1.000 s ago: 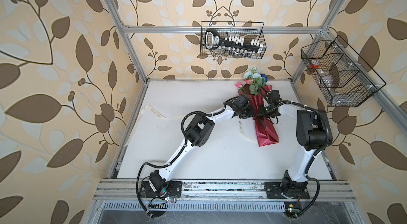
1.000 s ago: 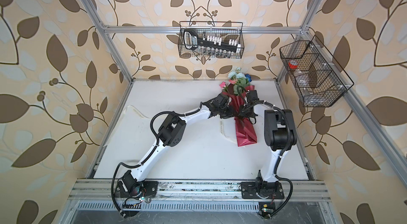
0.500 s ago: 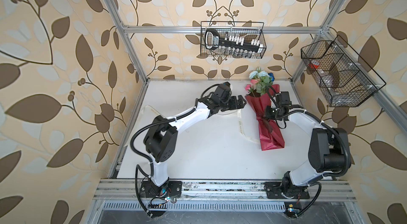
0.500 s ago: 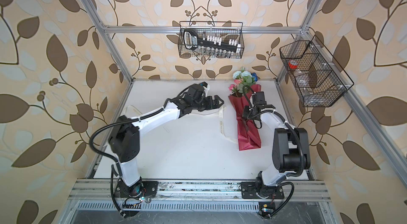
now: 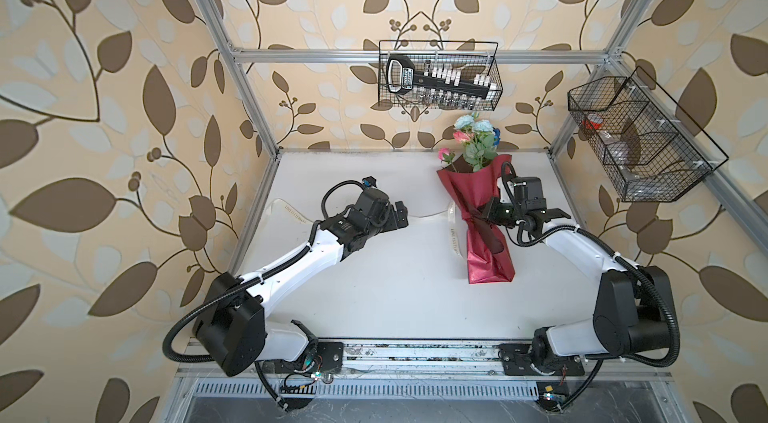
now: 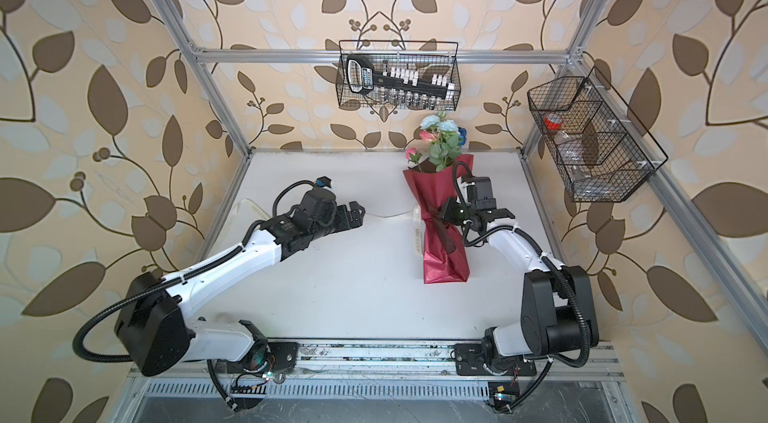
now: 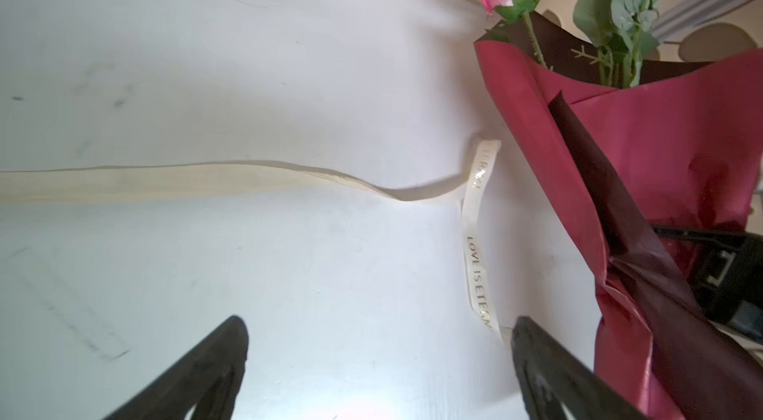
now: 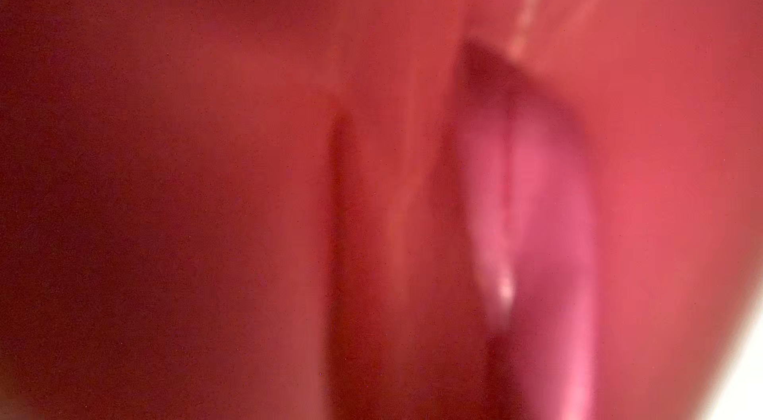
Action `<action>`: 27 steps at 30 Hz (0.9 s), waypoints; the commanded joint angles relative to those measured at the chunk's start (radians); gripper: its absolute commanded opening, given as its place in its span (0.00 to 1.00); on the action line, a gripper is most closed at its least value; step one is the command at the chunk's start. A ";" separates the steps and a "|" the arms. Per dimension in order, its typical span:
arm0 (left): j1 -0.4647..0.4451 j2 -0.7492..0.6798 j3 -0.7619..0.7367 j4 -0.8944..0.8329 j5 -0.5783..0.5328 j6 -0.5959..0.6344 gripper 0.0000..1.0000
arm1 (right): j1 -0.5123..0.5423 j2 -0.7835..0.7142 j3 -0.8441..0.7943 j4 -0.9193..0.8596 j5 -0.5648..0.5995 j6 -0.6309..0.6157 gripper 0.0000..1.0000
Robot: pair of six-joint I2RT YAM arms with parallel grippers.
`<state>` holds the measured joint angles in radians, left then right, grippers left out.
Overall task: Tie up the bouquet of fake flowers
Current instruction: 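Lift and rotate the wrapped cone with both grippers toward the robot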
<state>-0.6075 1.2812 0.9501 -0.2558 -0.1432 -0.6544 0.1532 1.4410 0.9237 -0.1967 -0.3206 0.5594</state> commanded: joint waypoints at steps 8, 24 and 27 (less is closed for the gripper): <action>0.026 -0.281 -0.090 -0.177 -0.250 -0.024 0.99 | 0.392 0.112 0.068 0.235 0.242 0.286 0.00; 0.087 -0.236 -0.131 -0.163 -0.142 0.002 0.99 | 0.517 0.528 0.314 0.313 0.347 0.389 0.00; 0.092 -0.206 -0.123 -0.156 -0.119 -0.005 0.99 | 0.517 0.578 0.296 0.316 0.328 0.403 0.00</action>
<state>-0.5259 1.0580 0.8280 -0.4362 -0.2871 -0.6586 0.6674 1.9823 1.2148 0.1020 0.0154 0.9382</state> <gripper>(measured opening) 0.988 0.059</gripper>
